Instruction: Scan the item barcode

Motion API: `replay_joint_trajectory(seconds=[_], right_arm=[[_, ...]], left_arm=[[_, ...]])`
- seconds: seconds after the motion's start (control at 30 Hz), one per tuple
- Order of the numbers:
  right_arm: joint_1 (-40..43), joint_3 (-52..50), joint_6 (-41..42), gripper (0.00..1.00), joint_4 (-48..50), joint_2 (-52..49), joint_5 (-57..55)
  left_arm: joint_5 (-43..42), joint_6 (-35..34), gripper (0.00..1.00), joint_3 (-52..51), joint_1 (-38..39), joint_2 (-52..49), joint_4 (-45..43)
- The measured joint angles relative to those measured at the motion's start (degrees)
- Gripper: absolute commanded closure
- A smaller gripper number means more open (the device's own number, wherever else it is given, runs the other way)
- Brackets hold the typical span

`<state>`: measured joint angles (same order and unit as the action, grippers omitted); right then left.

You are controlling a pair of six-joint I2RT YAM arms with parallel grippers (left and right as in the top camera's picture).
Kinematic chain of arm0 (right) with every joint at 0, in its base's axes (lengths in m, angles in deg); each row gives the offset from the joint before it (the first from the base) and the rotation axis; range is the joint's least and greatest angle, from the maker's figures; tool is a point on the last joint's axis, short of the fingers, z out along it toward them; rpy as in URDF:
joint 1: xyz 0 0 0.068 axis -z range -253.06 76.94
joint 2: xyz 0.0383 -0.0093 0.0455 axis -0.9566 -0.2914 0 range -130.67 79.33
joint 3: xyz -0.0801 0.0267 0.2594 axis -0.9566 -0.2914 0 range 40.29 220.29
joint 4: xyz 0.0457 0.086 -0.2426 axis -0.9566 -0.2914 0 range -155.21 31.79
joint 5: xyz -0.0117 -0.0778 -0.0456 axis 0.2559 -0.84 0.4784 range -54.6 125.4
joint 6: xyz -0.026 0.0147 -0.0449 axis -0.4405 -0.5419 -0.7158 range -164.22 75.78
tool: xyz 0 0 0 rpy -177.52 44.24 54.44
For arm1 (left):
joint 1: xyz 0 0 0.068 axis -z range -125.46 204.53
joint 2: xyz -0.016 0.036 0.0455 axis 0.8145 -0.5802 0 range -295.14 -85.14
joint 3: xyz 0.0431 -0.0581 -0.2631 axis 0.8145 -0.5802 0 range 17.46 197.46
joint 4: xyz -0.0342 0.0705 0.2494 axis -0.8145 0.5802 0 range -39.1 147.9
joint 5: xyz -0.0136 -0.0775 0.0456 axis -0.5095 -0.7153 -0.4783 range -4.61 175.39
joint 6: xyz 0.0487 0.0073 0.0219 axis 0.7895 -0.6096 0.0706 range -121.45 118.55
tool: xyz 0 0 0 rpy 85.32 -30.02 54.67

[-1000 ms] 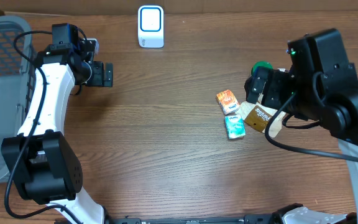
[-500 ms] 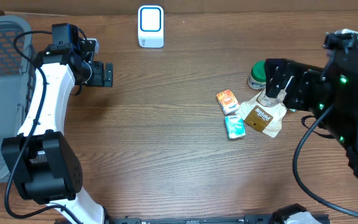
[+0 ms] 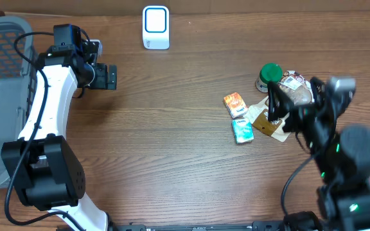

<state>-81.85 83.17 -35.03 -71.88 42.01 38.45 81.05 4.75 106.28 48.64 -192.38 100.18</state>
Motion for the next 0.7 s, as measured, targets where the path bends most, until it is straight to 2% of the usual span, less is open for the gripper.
replay_joint_trajectory(seconds=[0.13, 0.27, 0.57, 0.7], right_arm=[[1.53, -16.24, -0.28, 0.00, 12.22, 9.33, 1.64], [1.62, -27.47, -0.44, 0.00, 17.03, 16.22, 2.45], [1.64, -40.09, -0.46, 0.00, 18.62, 28.44, 2.75], [1.64, -41.81, -0.42, 0.00, 14.10, 31.87, 2.71]], left_arm=[[-0.15, 0.00, 0.00, 0.00, 0.00, 0.00, 0.04], [-0.13, 0.00, 0.00, 0.00, 0.00, 0.00, 0.04], [-0.13, 0.00, 0.00, 0.00, 0.00, 0.00, 0.02], [-0.13, 0.00, 0.00, 0.00, 0.00, 0.00, 0.04]])
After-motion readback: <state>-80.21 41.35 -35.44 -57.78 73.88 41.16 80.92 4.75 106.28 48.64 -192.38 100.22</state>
